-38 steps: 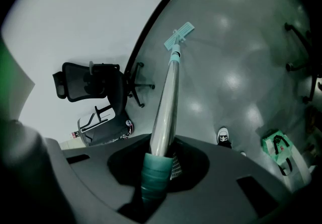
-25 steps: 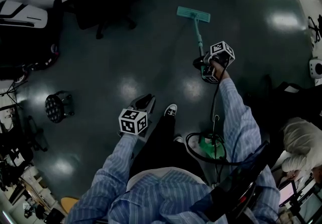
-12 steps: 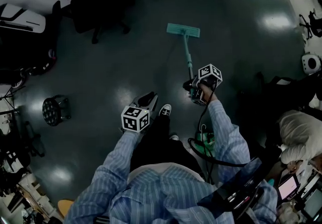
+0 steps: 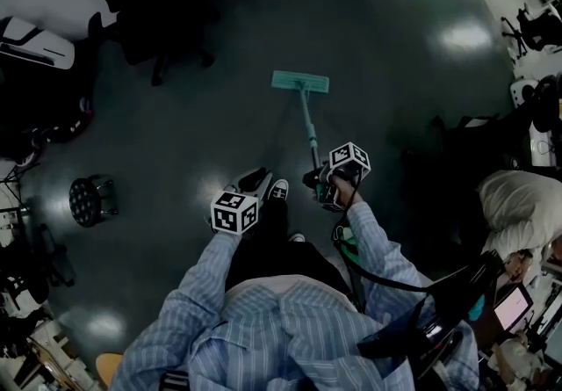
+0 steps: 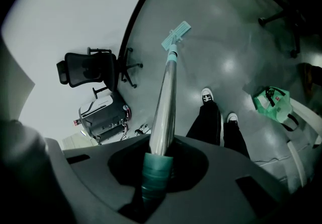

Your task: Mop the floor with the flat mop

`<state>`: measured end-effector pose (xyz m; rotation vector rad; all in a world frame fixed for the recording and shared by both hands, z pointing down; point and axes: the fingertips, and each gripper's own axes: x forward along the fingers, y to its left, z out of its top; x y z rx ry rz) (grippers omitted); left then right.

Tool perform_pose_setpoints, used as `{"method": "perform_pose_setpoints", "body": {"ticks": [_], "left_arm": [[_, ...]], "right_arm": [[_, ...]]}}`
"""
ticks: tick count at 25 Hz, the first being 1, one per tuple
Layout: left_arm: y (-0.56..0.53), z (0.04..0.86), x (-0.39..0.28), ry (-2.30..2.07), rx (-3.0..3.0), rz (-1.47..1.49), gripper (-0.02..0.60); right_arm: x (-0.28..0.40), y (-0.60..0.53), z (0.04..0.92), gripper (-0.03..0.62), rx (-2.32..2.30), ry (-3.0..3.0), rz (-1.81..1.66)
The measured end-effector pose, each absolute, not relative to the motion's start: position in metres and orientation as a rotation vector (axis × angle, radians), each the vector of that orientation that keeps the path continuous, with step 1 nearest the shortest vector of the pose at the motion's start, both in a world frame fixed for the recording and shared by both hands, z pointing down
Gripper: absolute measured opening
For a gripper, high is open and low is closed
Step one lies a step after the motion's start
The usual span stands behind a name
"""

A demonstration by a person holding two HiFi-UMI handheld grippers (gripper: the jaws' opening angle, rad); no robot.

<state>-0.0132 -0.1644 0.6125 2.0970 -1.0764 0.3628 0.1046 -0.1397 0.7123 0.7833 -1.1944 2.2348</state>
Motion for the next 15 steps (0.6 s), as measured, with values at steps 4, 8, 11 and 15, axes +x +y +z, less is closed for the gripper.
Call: {"method": "perform_pose_setpoints", "body": {"ticks": [4,8,11,15], "left_arm": [[-0.132,0.605,-0.006,-1.088,2.098,0.349,0.069],[-0.103,0.603,0.000,-1.092,2.102,0.341,0.069],[-0.081,0.600,0.009,-1.088,2.107,0.341,0.069],[-0.057,0.594,0.022,-1.075,2.134,0.334,0.069]], "right_arm": [[0.109,-0.086,0.707,0.054,0.777,-1.183,2.239],[0.117,-0.038,0.706,0.054,0.773,-1.179,2.225],[0.124,-0.003,0.701,0.054,0.757,-1.175,2.232],[0.131,0.037,0.697,0.055,0.754,-1.180,2.236]]}}
